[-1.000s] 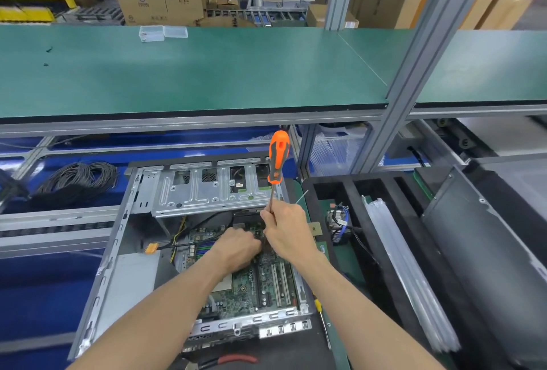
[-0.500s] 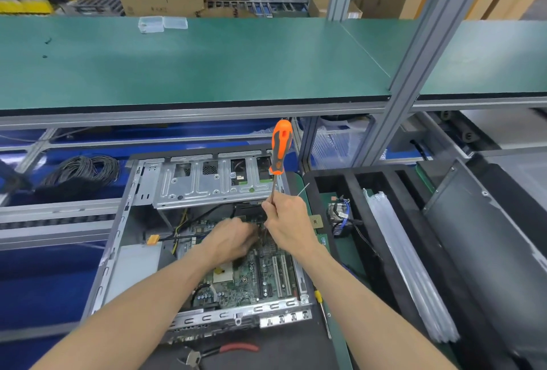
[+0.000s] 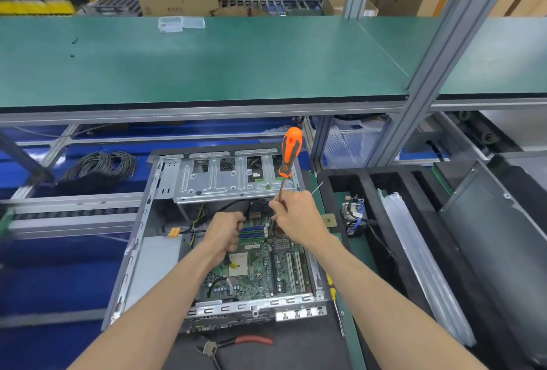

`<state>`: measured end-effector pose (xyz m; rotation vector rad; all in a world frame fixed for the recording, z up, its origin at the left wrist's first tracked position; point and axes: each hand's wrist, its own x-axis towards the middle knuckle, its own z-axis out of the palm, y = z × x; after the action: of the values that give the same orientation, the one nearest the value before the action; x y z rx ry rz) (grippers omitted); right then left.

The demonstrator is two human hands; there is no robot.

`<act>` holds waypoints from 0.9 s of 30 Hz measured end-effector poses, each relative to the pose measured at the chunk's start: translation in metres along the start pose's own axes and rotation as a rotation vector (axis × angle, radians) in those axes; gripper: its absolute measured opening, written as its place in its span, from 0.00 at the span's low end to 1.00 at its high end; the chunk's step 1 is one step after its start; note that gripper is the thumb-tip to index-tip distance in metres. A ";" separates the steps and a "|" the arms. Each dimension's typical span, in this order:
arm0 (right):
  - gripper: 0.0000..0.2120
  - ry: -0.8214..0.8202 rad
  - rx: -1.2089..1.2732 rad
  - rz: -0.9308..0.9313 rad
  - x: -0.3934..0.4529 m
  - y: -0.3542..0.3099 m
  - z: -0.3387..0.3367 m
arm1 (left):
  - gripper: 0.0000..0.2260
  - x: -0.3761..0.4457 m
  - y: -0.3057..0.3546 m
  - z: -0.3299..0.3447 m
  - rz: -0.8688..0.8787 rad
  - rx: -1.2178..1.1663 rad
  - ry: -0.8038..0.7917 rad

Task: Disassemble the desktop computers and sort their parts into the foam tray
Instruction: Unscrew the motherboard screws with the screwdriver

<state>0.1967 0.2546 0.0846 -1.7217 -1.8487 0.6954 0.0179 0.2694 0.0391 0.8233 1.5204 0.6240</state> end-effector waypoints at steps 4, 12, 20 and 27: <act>0.11 -0.002 -0.022 0.004 0.000 -0.002 0.002 | 0.15 0.004 -0.007 0.001 0.004 0.078 0.062; 0.11 -0.004 -0.021 -0.008 -0.001 -0.001 0.003 | 0.13 0.012 -0.021 -0.002 0.038 0.331 0.059; 0.12 -0.006 0.005 -0.005 -0.002 -0.001 0.001 | 0.07 0.006 -0.022 0.000 0.168 0.713 0.005; 0.11 0.011 0.030 -0.012 -0.004 -0.001 -0.001 | 0.05 0.007 -0.024 0.005 0.263 0.937 0.018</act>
<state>0.1968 0.2505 0.0858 -1.6910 -1.8306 0.7043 0.0198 0.2600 0.0153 1.7432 1.7293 0.0577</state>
